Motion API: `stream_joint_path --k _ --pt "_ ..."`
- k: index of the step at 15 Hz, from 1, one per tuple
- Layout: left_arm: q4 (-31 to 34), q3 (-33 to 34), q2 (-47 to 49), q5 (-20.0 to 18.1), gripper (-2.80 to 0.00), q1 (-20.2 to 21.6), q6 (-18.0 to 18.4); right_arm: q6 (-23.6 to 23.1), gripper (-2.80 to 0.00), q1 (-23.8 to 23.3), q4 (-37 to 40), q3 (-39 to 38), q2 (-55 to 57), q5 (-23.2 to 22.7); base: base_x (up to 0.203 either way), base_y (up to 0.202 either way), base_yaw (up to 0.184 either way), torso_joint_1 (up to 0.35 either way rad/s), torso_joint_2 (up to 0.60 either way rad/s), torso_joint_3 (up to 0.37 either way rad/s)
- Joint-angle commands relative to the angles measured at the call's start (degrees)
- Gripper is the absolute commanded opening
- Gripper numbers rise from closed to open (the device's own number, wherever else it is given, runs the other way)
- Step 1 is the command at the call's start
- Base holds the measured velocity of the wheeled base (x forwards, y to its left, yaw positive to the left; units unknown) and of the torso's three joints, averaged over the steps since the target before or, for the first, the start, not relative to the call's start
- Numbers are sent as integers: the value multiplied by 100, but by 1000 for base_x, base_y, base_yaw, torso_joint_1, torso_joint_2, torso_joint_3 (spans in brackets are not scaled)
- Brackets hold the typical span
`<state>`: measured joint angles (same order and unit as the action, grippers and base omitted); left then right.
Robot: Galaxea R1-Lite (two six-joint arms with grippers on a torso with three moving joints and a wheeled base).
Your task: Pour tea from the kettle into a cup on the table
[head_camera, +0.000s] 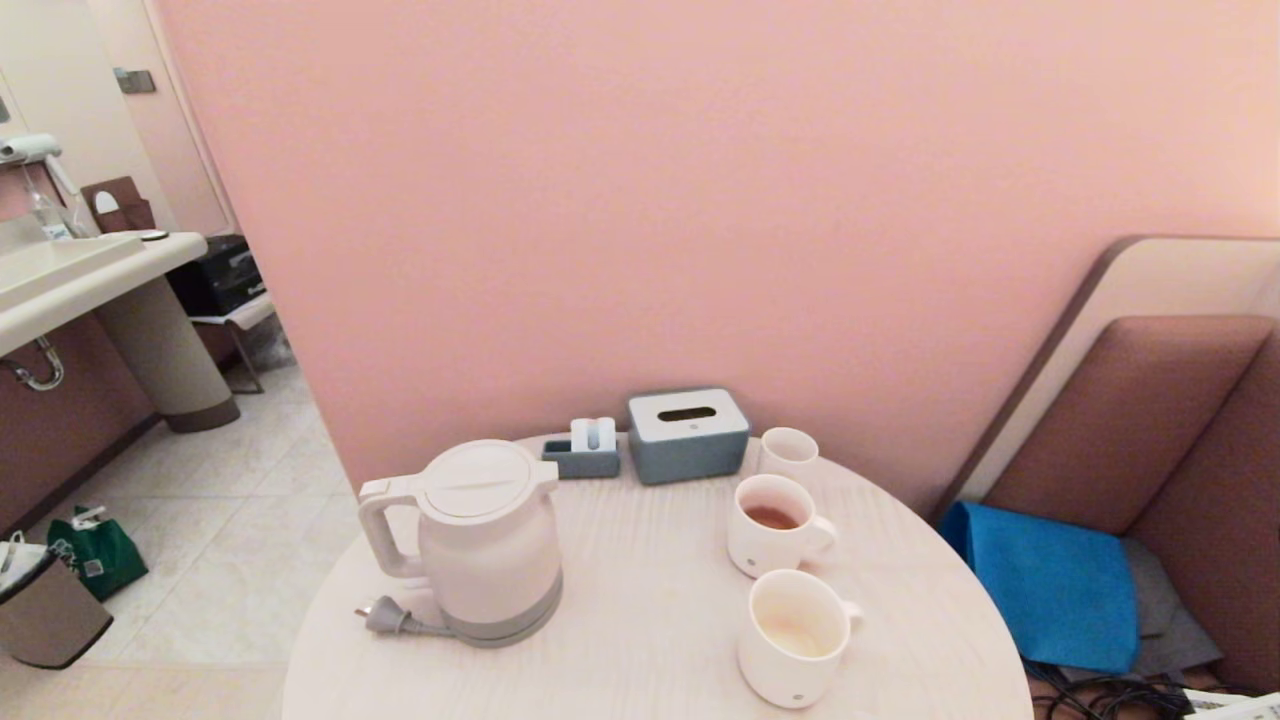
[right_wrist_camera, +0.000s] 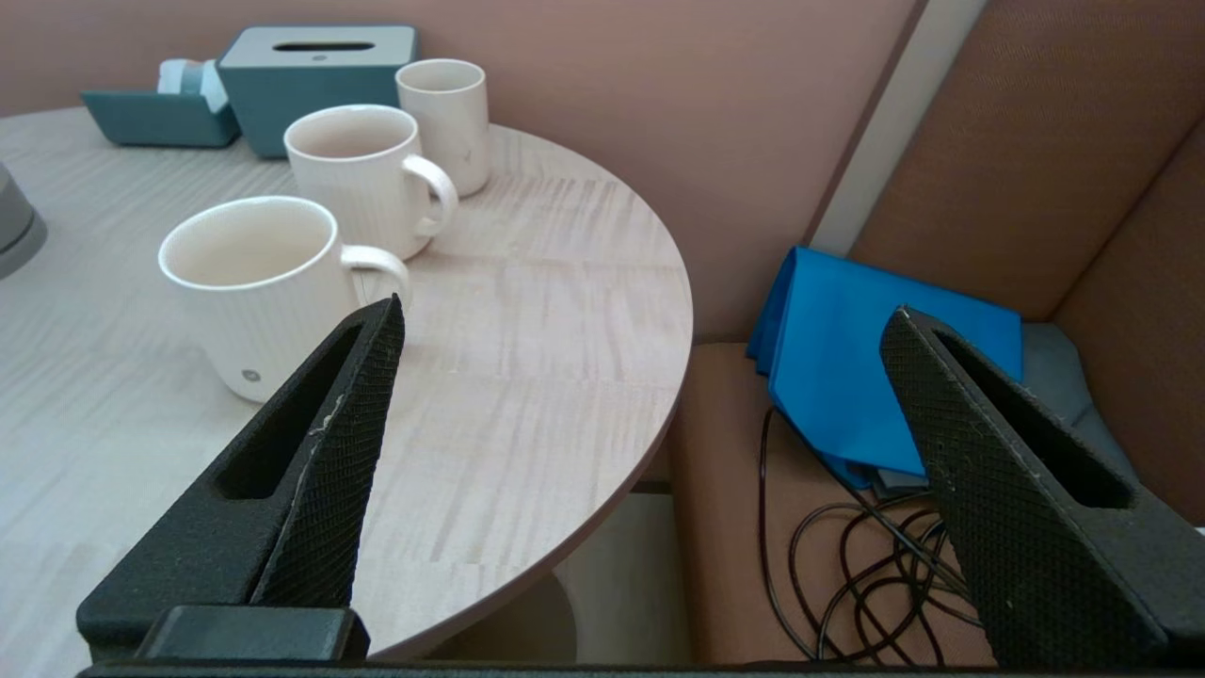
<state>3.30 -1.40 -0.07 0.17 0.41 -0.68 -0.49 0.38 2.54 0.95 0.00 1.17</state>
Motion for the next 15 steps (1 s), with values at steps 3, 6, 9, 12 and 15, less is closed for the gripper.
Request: stream_joint_path --k 3,6,9,12,15 --pt "4 0 7 1 -280 2 -2 -4 0 4 1 1 9 3 0 0 0 0 0 0" --pt "4 0 7 1 -280 2 -2 67 0 5 -78 -28 9 27 0 0 0 0 0 0" --pt "4 0 7 1 -280 2 -2 268 -280 2 -245 -78 9 32 0 0 0 0 0 0" --pt "4 0 7 1 -280 2 -2 268 -280 6 -245 -78 9 32 0 0 0 0 0 0" --pt "4 0 7 1 -280 2 -2 268 -280 2 -245 -78 9 32 0 0 0 0 0 0"
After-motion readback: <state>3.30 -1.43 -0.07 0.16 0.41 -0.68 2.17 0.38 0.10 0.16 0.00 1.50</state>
